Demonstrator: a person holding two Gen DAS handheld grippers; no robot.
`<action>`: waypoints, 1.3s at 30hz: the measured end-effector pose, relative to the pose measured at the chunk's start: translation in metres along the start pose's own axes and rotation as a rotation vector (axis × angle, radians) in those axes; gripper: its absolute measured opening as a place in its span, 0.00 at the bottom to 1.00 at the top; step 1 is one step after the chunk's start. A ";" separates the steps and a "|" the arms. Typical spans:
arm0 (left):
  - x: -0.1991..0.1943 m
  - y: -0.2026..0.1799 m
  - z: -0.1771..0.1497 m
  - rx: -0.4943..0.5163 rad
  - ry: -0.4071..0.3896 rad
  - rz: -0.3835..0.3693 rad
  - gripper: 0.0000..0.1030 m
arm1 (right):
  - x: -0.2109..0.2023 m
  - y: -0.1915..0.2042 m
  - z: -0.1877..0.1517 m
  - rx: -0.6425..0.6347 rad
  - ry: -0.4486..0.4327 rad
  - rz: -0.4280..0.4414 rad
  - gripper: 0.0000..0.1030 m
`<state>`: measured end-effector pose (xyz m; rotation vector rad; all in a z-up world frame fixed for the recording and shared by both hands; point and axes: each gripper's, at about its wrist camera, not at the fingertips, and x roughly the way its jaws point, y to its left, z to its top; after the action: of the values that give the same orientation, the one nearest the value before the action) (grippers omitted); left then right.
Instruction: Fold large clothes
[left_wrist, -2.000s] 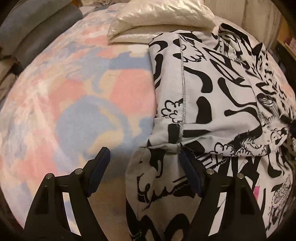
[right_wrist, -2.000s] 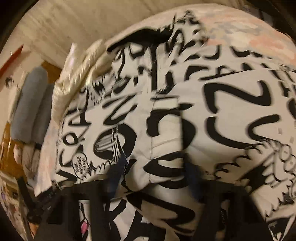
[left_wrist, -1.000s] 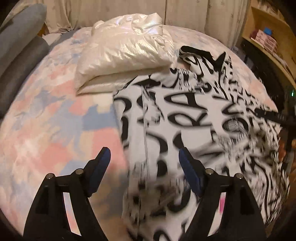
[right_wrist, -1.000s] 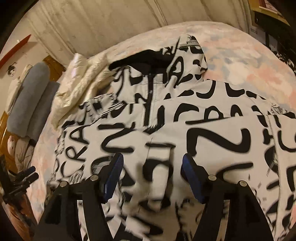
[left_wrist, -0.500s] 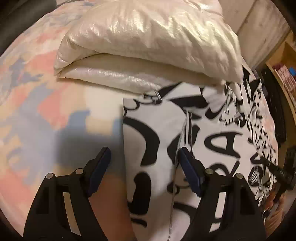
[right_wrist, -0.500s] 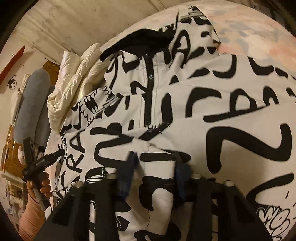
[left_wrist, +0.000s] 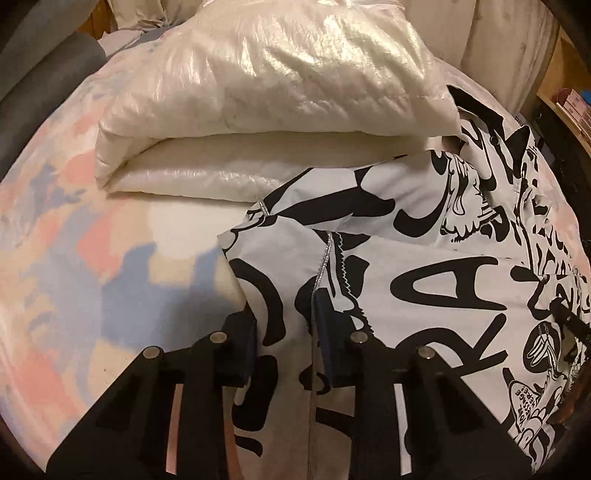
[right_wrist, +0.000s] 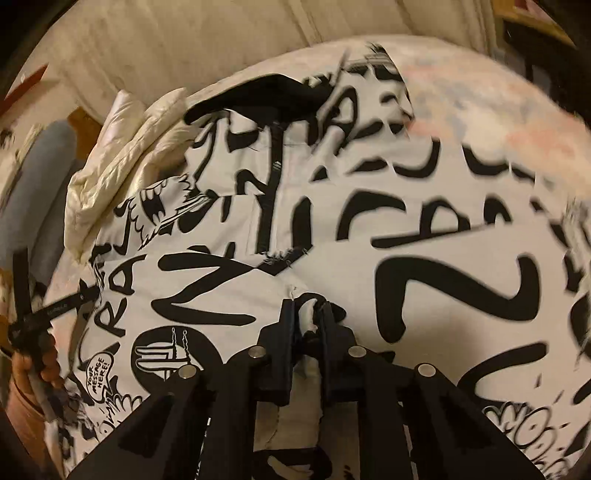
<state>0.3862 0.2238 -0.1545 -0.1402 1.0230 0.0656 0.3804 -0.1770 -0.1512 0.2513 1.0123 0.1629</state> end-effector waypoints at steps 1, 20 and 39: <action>-0.001 -0.004 0.000 0.011 -0.007 0.018 0.29 | -0.002 0.000 0.001 0.003 -0.001 -0.001 0.11; -0.025 -0.118 -0.037 0.083 -0.053 -0.036 0.32 | 0.003 0.147 0.000 -0.194 -0.027 0.071 0.35; -0.014 -0.054 -0.048 0.151 -0.070 0.093 0.20 | -0.017 -0.017 -0.008 0.026 -0.038 -0.106 0.36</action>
<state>0.3450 0.1635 -0.1625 0.0473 0.9605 0.0770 0.3653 -0.1964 -0.1461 0.2230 0.9878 0.0485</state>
